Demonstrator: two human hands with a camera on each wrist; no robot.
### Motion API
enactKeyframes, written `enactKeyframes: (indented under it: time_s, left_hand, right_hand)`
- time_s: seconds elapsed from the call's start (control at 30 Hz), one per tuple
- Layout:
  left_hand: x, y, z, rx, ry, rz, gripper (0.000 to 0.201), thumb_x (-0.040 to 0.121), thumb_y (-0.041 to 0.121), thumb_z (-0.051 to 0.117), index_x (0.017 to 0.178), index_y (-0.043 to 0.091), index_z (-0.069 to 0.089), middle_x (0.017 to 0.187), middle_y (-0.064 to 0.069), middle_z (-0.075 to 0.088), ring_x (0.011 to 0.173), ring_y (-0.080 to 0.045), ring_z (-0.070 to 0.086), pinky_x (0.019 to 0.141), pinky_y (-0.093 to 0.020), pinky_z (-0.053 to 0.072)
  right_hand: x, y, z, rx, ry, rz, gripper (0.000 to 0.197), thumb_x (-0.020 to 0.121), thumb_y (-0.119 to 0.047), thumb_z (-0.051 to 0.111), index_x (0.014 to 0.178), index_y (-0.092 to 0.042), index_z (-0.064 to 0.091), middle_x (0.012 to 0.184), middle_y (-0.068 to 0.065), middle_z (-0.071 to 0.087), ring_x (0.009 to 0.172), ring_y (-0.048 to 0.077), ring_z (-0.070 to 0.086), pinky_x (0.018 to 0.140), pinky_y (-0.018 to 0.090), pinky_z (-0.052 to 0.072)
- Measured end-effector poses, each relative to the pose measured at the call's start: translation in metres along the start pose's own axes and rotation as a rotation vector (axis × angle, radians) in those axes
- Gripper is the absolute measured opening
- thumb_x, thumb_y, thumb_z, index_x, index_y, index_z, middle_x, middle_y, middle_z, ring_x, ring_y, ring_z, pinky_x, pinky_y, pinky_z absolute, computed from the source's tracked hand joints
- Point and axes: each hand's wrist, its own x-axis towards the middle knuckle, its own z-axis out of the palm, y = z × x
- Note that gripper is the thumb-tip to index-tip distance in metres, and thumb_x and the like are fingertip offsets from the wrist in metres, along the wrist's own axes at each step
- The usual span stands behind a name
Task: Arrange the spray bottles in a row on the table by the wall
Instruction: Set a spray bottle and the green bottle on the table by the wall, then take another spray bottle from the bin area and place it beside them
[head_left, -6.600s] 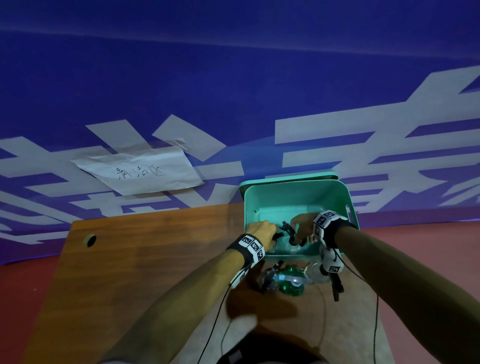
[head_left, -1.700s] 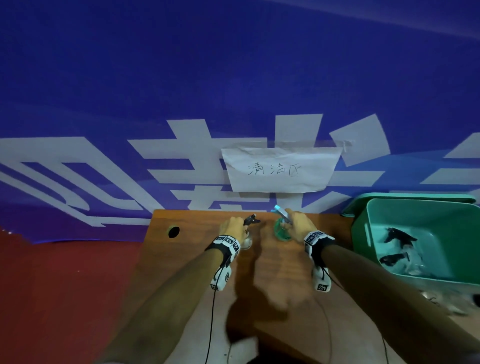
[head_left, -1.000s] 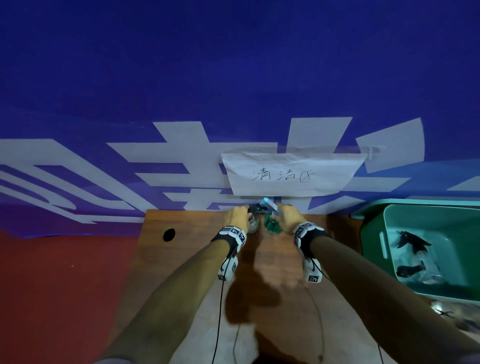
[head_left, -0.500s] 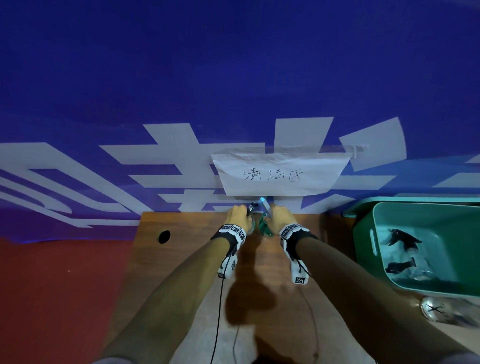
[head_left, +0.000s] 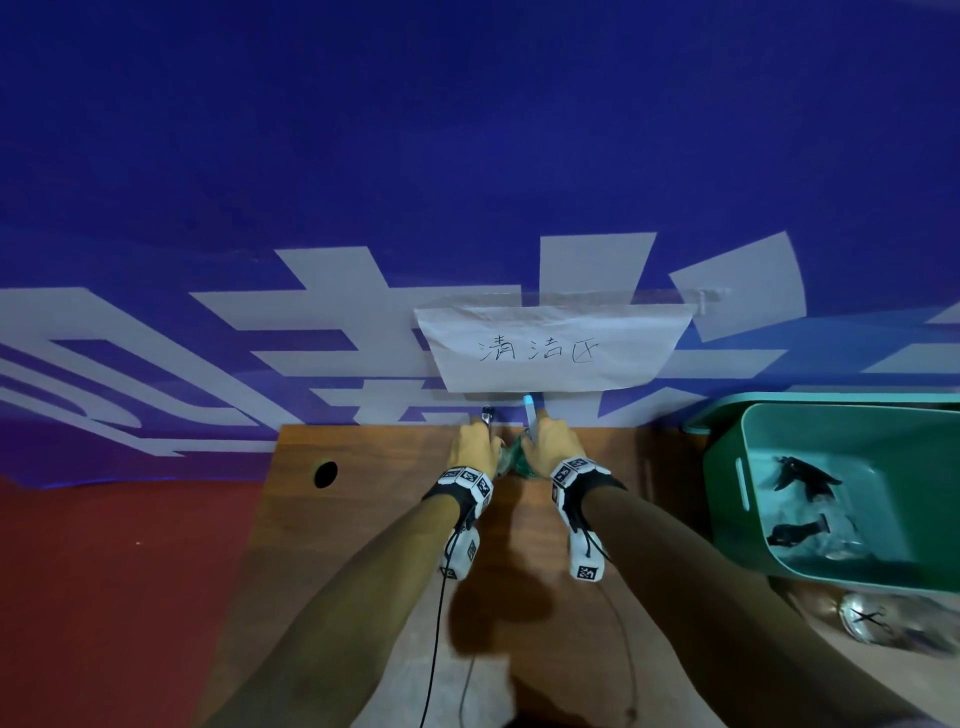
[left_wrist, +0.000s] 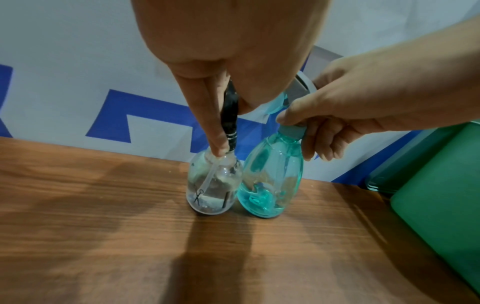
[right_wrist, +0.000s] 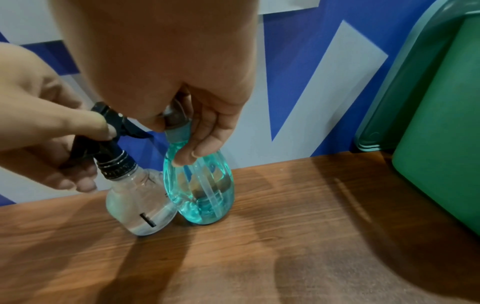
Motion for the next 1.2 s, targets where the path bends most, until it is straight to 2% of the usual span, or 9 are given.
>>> enactKeyframes:
  time_s: [0.23, 0.4, 0.53, 0.6, 0.7, 0.87, 0.93, 1.03, 1.2]
  left_hand:
    - [0.004, -0.002, -0.002, 0.047, -0.041, 0.007, 0.025, 0.099, 0.022, 0.061, 0.113, 0.002, 0.060, 0.111, -0.019, 0.066, 0.099, -0.036, 0.069, 0.079, -0.038, 0.056]
    - [0.004, -0.003, -0.005, 0.114, -0.082, -0.011, 0.029, 0.098, 0.026, 0.062, 0.121, 0.008, 0.057, 0.112, -0.013, 0.067, 0.101, -0.033, 0.069, 0.078, -0.035, 0.054]
    - [-0.007, -0.007, 0.001, 0.115, -0.016, -0.042, 0.034, 0.097, 0.030, 0.059, 0.121, 0.010, 0.049, 0.113, -0.011, 0.066, 0.102, -0.033, 0.067, 0.080, -0.037, 0.053]
    - [-0.019, -0.004, 0.000, 0.110, 0.045, -0.031, 0.037, 0.095, 0.030, 0.061, 0.123, 0.009, 0.048, 0.117, -0.011, 0.064, 0.105, -0.032, 0.065, 0.085, -0.039, 0.054]
    - [-0.038, 0.004, -0.003, 0.138, 0.154, 0.015, 0.041, 0.091, 0.030, 0.063, 0.124, 0.009, 0.050, 0.119, -0.011, 0.064, 0.111, -0.030, 0.061, 0.095, -0.042, 0.051]
    - [-0.074, 0.041, 0.000, 0.136, 0.235, 0.157, 0.030, 0.094, 0.030, 0.060, 0.117, 0.013, 0.053, 0.112, -0.006, 0.066, 0.105, -0.027, 0.062, 0.099, -0.045, 0.049]
    - [-0.092, 0.064, 0.003, 0.126, 0.229, 0.226, 0.023, 0.096, 0.031, 0.059, 0.111, 0.015, 0.052, 0.105, -0.004, 0.066, 0.096, -0.026, 0.064, 0.093, -0.042, 0.051]
    - [-0.122, 0.105, 0.018, 0.106, 0.190, 0.309, 0.018, 0.094, 0.031, 0.057, 0.102, 0.018, 0.048, 0.096, -0.004, 0.065, 0.079, -0.027, 0.062, 0.071, -0.039, 0.054]
    - [-0.166, 0.178, 0.061, 0.053, 0.138, 0.450, 0.014, 0.092, 0.029, 0.056, 0.099, 0.018, 0.049, 0.098, -0.004, 0.064, 0.087, -0.028, 0.063, 0.072, -0.039, 0.052]
  right_hand:
    - [-0.002, 0.000, -0.005, 0.063, -0.048, 0.042, 0.043, 0.098, -0.036, 0.059, 0.129, -0.007, 0.049, 0.117, 0.020, 0.066, 0.108, 0.041, 0.068, 0.088, 0.044, 0.058]
    - [-0.011, 0.011, -0.007, 0.081, -0.159, 0.017, 0.062, 0.078, -0.050, 0.077, 0.124, -0.020, 0.047, 0.109, 0.008, 0.070, 0.097, 0.033, 0.070, 0.084, 0.044, 0.061]
    - [-0.036, 0.024, -0.017, 0.114, -0.099, 0.006, 0.076, 0.079, -0.045, 0.080, 0.137, -0.020, 0.038, 0.115, 0.011, 0.070, 0.103, 0.036, 0.070, 0.087, 0.044, 0.059]
    - [-0.051, 0.032, -0.025, 0.095, -0.047, 0.011, 0.071, 0.086, -0.043, 0.076, 0.141, -0.019, 0.038, 0.119, 0.014, 0.069, 0.107, 0.039, 0.069, 0.088, 0.045, 0.059]
    - [-0.074, 0.047, -0.042, 0.075, 0.022, -0.029, 0.052, 0.093, -0.040, 0.068, 0.132, -0.016, 0.045, 0.117, 0.016, 0.069, 0.106, 0.040, 0.068, 0.087, 0.046, 0.058]
    - [-0.115, 0.088, -0.068, -0.009, 0.129, -0.092, 0.042, 0.094, -0.034, 0.063, 0.129, -0.017, 0.048, 0.119, 0.016, 0.069, 0.108, 0.040, 0.067, 0.086, 0.044, 0.056]
    - [-0.132, 0.109, -0.078, -0.043, 0.162, -0.103, 0.040, 0.094, -0.035, 0.062, 0.128, -0.017, 0.049, 0.117, 0.016, 0.070, 0.105, 0.040, 0.068, 0.084, 0.043, 0.056]
    - [-0.156, 0.146, -0.094, -0.083, 0.204, -0.130, 0.040, 0.094, -0.039, 0.059, 0.125, -0.016, 0.049, 0.113, 0.016, 0.070, 0.102, 0.041, 0.069, 0.081, 0.045, 0.056]
    - [-0.190, 0.217, -0.124, -0.121, 0.280, -0.112, 0.039, 0.096, -0.041, 0.059, 0.123, -0.015, 0.049, 0.108, 0.016, 0.071, 0.100, 0.040, 0.069, 0.078, 0.042, 0.054]
